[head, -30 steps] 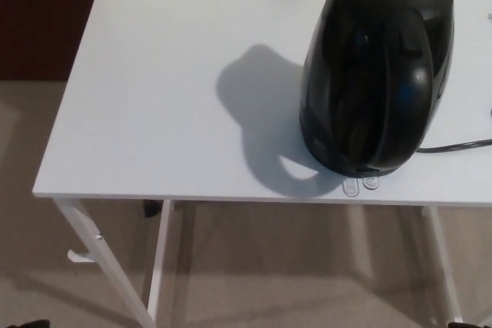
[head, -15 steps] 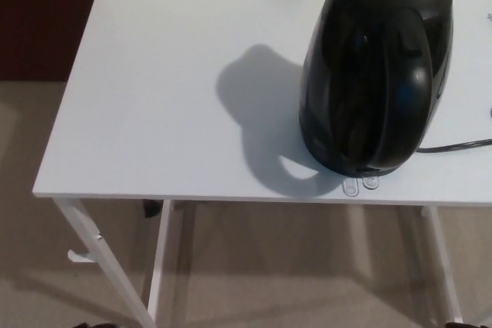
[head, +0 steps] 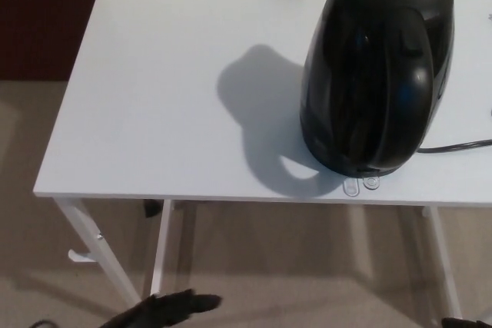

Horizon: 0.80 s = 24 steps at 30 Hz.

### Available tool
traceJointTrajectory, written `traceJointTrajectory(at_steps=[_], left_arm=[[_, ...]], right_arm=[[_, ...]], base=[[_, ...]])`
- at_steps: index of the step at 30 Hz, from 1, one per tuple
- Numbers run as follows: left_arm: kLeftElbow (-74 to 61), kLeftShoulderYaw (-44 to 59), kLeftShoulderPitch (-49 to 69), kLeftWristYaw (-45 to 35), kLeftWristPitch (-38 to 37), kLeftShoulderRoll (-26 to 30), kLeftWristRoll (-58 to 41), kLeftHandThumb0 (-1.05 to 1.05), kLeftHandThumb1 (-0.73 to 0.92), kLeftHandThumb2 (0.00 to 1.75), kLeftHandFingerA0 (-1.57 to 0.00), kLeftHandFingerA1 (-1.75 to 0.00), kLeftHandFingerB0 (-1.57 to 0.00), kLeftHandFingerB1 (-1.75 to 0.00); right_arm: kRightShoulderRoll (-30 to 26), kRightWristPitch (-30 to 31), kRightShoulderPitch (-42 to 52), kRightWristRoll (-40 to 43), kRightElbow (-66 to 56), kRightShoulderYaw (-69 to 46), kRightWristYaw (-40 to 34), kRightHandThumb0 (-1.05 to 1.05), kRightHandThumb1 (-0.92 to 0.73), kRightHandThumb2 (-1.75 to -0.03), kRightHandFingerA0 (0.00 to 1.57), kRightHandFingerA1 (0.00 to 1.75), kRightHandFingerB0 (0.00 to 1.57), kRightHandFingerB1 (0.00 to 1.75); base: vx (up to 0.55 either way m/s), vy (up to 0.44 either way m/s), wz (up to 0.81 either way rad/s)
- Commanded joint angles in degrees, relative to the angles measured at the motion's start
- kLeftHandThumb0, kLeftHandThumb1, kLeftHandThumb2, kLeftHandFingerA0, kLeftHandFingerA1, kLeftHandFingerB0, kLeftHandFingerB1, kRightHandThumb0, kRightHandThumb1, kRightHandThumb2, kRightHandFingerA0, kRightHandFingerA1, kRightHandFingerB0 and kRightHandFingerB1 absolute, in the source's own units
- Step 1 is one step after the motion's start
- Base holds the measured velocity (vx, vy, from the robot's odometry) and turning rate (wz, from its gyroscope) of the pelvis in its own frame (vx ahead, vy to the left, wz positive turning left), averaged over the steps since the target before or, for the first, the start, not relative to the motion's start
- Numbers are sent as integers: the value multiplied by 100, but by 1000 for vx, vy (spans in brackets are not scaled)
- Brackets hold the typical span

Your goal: The robot walk towards a table in front and click the button on the base of the boilling pot using its left middle finger

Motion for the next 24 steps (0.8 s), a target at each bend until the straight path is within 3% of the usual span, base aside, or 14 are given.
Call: traceJointTrajectory(at_steps=[1, 2, 3, 5, 6, 7, 8, 9, 18, 19, 20, 22, 23, 24], left_arm=[[-1619, -1592, -1083, 867, -1289, 421, 3959, -24, 43, 55, -24, -35, -23, -31], [-1606, -1637, -1145, 910, -1283, 415, 3988, -24, 43, 55, -24, -35, -23, -31], [-1567, -1782, -1388, 771, -1194, 335, 4032, -25, 44, 57, -19, -34, -19, -31], [-1602, -1900, -1538, 730, -1090, 287, 4132, -29, 41, 58, -20, -35, -19, -32], [-1600, -1953, -1602, 769, -1057, 272, 4172, -29, 41, 58, -20, -35, -19, -32], [-1604, -2014, -1701, 719, -1013, 265, 4195, -33, 40, 58, -18, -34, -16, -32], [-1562, -2095, -1821, 739, -976, 223, 4226, -19, 32, 86, -8, -51, -7, -50], [-1529, -2141, -1884, 773, -960, 194, 4245, -19, 32, 86, -8, -51, -7, -50], [-1267, -2623, -2468, 1023, -594, -18, 4420, -23, 30, 85, -7, -51, -7, -51], [-1167, -2696, -2560, 1086, -542, -55, 4484, -32, 43, 54, -23, -33, -18, -28], [-1082, -2761, -2645, 1129, -496, -80, 4519, -33, 45, 54, -22, -33, -17, -28], [-958, -2865, -2803, 1185, -417, -104, 4608, -37, 46, 55, -20, -32, -15, -27], [-831, -2936, -2933, 1283, -359, -153, 4694, -24, 32, 87, -7, -51, -6, -50], [-764, -2980, -3005, 1327, -318, -182, 4722, -26, 32, 87, -6, -51, -6, -50]], right_arm=[[-236, -59, -13, -136, -176, 54, 87, -44, -56, -57, 54, 40, 36, 33], [-237, -60, -4, -150, -193, 62, 72, -44, -56, -57, 54, 40, 36, 33], [-281, -93, 35, -204, -247, 107, 91, -57, -47, -78, 38, 51, 31, 45], [-291, -153, 59, -176, -264, 105, 160, -59, -48, -80, 35, 51, 29, 45], [-295, -204, 57, -149, -239, 97, 202, -59, -48, -80, 35, 51, 29, 45], [-294, -240, 43, -117, -211, 86, 250, -54, -59, -58, 41, 39, 36, 33], [-295, -276, 43, -87, -204, 70, 285, -53, -56, -58, 54, 43, 49, 37], [-296, -294, 46, -72, -206, 61, 298, -53, -56, -58, 54, 43, 49, 37], [-429, -675, 39, -294, -221, 246, 231, -49, -64, -60, 53, 41, 52, 38], [-464, -793, 84, -299, -257, 270, 294, -54, -65, -60, 48, 39, 48, 36], [-503, -914, 112, -344, -268, 308, 293, -62, -55, -89, 40, 52, 37, 48], [-555, -1067, 90, -425, -195, 366, 262, -67, -58, -89, 33, 50, 34, 47], [-580, -818, 47, -555, -223, 441, 117, -55, -69, -61, 28, 34, 27, 30], [-576, -720, 35, -563, -243, 451, 86, -54, -69, -61, 33, 35, 31, 31]], base=[[0, 0, 0], [0, 0, 0], [0, 0, 0], [0, 0, 0], [0, 0, 0], [0, 0, 0], [0, 0, 0], [0, 0, 0], [0, 0, 0], [0, 0, 0], [0, 0, 0], [0, 0, 0], [0, 0, 0], [0, 0, 0]])
